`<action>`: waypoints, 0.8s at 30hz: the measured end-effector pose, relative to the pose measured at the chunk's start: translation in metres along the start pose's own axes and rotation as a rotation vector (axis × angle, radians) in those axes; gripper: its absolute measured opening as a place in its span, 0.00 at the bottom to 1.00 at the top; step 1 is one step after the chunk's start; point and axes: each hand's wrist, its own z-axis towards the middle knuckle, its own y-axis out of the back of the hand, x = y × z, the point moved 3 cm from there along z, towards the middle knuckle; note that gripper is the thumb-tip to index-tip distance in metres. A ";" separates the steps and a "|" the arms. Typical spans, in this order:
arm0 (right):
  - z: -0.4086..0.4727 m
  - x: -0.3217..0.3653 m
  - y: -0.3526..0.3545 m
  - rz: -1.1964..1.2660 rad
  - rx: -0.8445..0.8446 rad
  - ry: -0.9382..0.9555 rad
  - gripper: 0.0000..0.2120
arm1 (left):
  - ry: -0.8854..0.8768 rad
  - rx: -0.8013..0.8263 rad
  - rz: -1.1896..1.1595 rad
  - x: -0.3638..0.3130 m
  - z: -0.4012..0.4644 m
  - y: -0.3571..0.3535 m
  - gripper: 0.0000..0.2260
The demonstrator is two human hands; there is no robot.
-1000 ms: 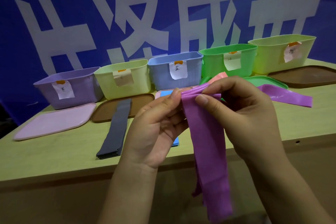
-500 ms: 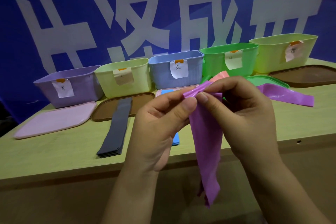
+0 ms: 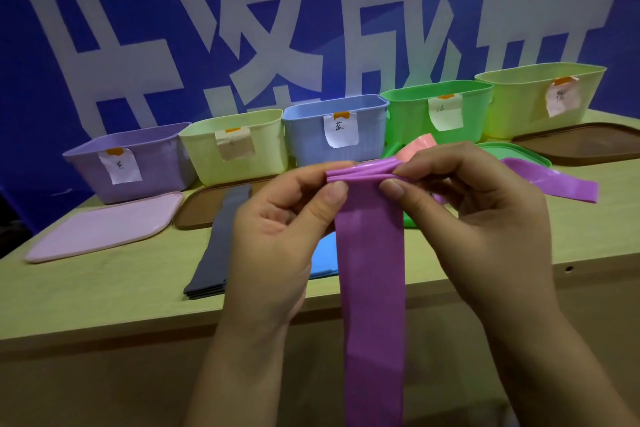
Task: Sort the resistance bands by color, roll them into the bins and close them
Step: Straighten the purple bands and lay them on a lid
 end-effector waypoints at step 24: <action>0.000 -0.002 -0.004 -0.316 0.172 0.190 0.08 | -0.093 0.037 0.227 -0.004 -0.002 0.000 0.09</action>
